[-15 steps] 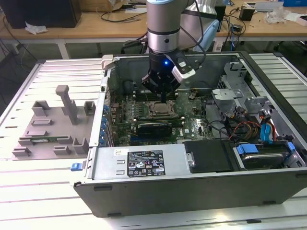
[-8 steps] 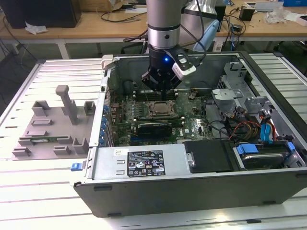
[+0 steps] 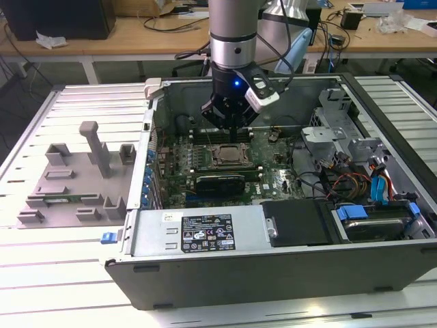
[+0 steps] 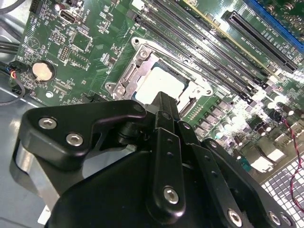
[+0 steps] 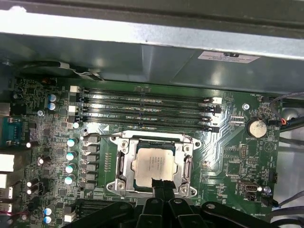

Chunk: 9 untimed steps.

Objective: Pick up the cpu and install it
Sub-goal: 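Install the first cpu locking lever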

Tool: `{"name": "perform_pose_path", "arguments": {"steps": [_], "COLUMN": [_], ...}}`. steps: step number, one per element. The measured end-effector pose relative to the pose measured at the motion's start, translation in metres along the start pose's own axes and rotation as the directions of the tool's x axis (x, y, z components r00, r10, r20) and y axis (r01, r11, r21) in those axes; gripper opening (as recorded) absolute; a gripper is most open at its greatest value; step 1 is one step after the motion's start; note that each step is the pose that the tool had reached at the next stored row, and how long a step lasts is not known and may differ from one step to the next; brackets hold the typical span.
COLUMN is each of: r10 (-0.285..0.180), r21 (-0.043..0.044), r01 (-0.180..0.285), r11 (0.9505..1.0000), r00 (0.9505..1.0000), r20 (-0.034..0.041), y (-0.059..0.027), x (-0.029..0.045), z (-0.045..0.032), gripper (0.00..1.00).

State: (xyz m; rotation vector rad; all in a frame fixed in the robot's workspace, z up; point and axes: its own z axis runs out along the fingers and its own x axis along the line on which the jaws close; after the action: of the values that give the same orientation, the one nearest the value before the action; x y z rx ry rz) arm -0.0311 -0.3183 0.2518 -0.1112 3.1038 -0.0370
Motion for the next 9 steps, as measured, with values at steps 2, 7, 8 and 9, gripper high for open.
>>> {"name": "perform_pose_path", "arguments": {"steps": [2, 7, 8, 9], "r10": [0.0, 0.0, 0.0, 0.0], "r21": [0.0001, 0.0, 0.0, 0.0], "r01": [0.0, 0.0, 0.0, 0.0], "r11": [1.0, 1.0, 1.0, 1.0], "r00": [1.0, 1.0, 1.0, 1.0], "r20": [0.0, 0.0, 0.0, 0.0], "y": [0.0, 0.0002, 0.0003, 0.0004], "x": [0.0004, 0.0034, 0.0041, 0.005], "z": [-0.0003, -0.0004, -0.0004, -0.0004], "gripper": [0.11, 0.11, 0.11, 0.11]}}
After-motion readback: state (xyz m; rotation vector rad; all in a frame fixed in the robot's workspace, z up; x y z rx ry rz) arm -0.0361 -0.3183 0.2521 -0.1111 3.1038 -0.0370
